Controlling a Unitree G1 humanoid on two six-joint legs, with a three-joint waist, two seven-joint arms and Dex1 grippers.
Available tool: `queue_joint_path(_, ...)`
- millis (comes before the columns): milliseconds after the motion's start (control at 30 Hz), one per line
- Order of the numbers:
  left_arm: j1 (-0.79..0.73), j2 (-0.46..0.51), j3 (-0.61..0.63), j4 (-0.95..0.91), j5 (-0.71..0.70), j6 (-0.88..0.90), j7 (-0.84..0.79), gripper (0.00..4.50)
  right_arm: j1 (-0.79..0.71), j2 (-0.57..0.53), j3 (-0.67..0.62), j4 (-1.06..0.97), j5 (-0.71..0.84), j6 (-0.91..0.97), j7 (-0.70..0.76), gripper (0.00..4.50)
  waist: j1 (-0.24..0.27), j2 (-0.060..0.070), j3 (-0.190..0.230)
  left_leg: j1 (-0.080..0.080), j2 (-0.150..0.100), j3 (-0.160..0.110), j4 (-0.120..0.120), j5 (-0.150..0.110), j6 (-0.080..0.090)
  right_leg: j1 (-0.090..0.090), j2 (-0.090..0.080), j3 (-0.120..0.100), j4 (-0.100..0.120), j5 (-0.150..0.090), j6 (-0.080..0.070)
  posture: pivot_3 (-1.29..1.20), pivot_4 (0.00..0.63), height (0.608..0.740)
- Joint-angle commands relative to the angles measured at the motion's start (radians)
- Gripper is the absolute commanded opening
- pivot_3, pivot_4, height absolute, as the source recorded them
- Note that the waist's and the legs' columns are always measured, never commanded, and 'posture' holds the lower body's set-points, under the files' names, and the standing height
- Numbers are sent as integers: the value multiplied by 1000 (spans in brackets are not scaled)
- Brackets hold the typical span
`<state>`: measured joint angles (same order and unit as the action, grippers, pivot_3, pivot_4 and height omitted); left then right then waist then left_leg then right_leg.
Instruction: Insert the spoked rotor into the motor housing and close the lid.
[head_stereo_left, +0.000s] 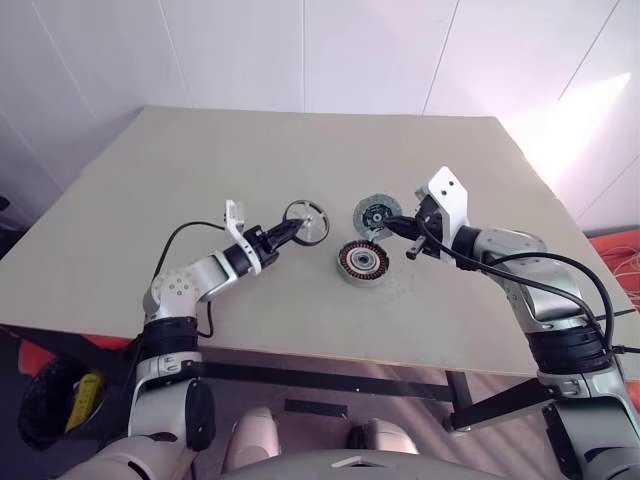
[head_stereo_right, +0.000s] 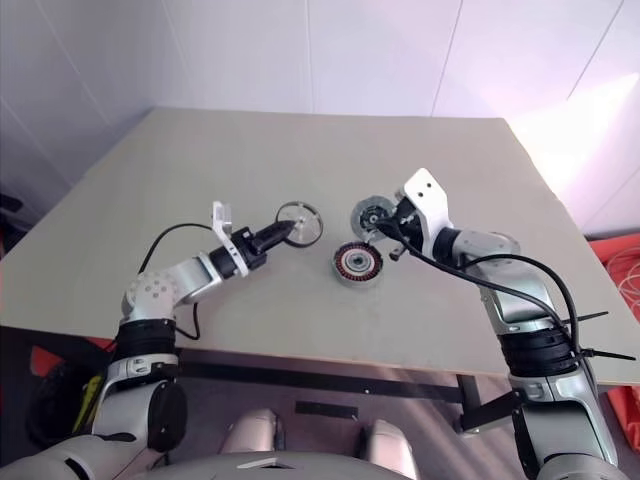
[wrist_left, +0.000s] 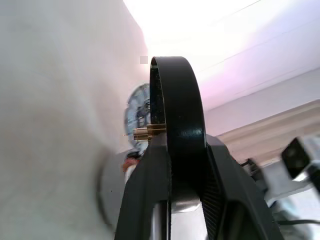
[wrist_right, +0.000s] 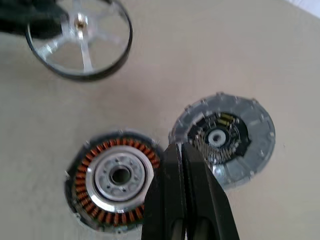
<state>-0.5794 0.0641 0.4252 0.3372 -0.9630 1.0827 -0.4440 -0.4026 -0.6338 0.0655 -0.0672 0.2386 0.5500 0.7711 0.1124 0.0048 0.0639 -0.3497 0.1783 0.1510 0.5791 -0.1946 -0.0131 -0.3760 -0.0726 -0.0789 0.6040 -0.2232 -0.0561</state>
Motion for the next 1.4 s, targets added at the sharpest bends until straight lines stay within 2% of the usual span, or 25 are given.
queue_joint_path(33, -80, -46, 27, 109, -51, 16, 12, 436, 16, -45, 3, 2, -39, -31, 14, 0, 2, 0, 0, -1, 0, 0, 0, 0, 0, 0, 0, 0, -1, 0, 0, 0, 0, 740)
queue_joint_path(200, -133, -78, 16, 234, -34, 47, 1, 436, 61, -106, -23, 2, -66, -43, 28, 0, 7, 0, 0, -1, -2, 0, 0, -3, 6, -1, -1, 0, -2, 0, 1, 0, 0, 740)
queue_joint_path(667, -178, -109, -16, 360, 8, 99, -17, 436, 197, -211, -118, -149, -21, -21, 89, 0, 23, -1, 0, -1, -5, 0, 1, -4, 10, 1, -4, 0, -2, -3, 5, 0, 0, 740)
queue_joint_path(1400, -248, -112, -96, 567, 210, -24, -161, 436, 190, -203, -133, -194, -7, 3, 70, 0, 37, -1, 0, 0, -6, 0, 1, -4, 14, 2, -4, 0, -3, -3, 6, 0, 0, 740)
